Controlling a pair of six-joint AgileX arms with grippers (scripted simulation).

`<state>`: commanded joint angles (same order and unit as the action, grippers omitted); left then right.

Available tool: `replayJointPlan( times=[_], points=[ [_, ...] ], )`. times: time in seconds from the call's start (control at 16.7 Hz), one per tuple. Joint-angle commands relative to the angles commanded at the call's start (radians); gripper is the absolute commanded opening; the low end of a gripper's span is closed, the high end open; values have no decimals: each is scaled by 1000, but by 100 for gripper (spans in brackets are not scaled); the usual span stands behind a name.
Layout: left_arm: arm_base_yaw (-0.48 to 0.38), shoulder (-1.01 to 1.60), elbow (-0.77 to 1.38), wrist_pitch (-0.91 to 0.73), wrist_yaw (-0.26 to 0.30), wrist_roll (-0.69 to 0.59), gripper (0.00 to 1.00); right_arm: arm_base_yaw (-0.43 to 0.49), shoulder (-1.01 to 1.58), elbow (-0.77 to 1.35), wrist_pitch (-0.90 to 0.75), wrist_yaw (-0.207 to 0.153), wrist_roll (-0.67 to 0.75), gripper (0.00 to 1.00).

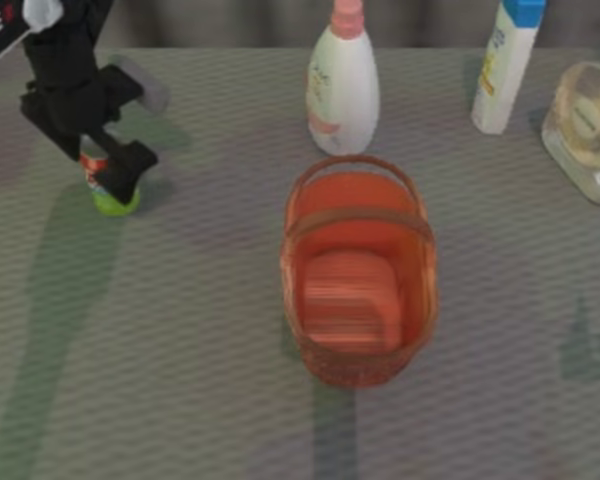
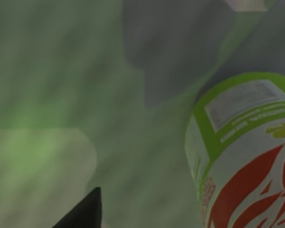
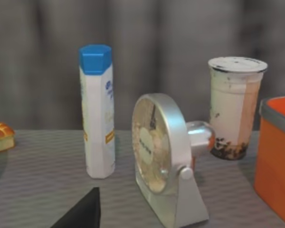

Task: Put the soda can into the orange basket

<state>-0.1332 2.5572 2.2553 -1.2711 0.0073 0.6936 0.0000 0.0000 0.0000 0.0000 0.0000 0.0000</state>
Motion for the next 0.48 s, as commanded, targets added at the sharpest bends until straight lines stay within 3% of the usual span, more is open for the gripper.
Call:
replayJointPlan(
  times=[0.48],
  points=[
    [0,0,0,0,0,0,32,0,0,0,0,0,0,100]
  ],
)
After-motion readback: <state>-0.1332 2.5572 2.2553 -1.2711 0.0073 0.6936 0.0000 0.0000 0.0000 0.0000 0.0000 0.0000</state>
